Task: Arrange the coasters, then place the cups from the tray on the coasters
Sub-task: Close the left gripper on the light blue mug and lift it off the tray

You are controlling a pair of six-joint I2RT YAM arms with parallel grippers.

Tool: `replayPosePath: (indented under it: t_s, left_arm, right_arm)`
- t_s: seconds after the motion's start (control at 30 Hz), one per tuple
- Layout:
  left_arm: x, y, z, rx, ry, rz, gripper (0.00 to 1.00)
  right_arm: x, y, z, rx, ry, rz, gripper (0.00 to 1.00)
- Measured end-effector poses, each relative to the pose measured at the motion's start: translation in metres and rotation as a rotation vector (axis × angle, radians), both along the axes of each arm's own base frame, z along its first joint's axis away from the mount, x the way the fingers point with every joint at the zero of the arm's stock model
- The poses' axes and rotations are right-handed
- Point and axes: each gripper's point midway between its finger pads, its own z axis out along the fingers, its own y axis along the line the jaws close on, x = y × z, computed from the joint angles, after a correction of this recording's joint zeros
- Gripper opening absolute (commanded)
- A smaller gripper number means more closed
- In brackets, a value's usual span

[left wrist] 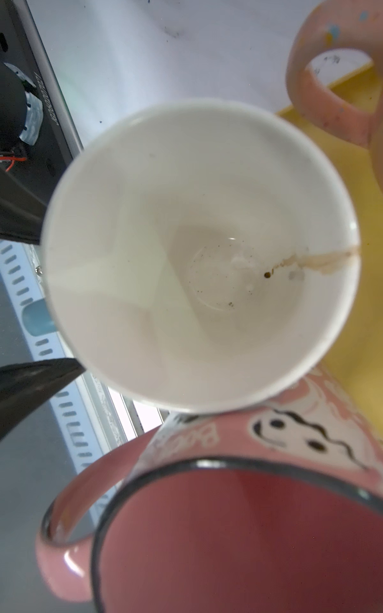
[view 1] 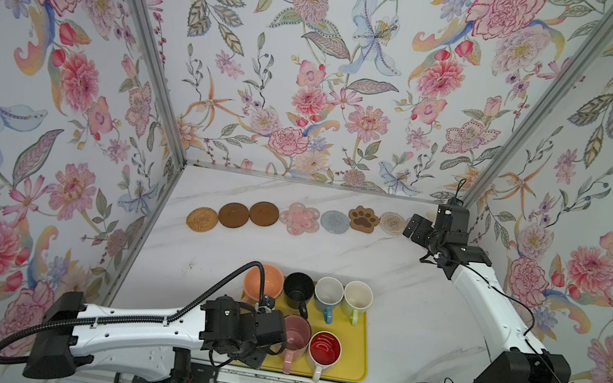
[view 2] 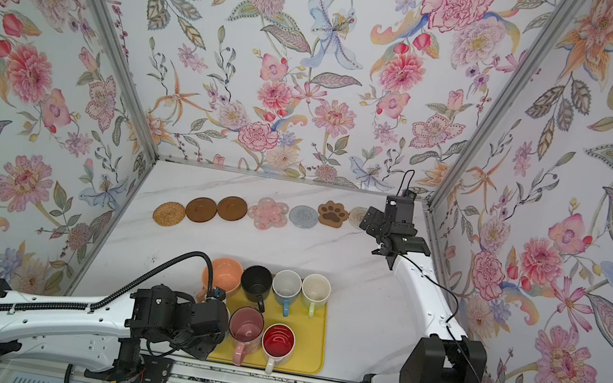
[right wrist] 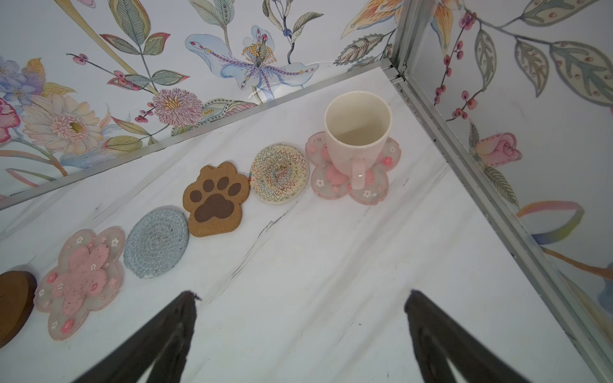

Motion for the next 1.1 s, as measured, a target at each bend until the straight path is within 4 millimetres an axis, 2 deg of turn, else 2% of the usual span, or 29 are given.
replayPosePath:
  t_s: [0.43,1.1]
  left_arm:
    - [0.006,0.006,-0.013,0.011,0.004,0.038,0.46]
    - [0.006,0.017,-0.014,0.023,0.006,0.050,0.00]
  right_arm:
    - [-0.002,0.000,-0.005,-0.002,0.010,0.004,0.99]
    - [-0.002,0.006,-0.004,0.010,0.008,0.025,0.99]
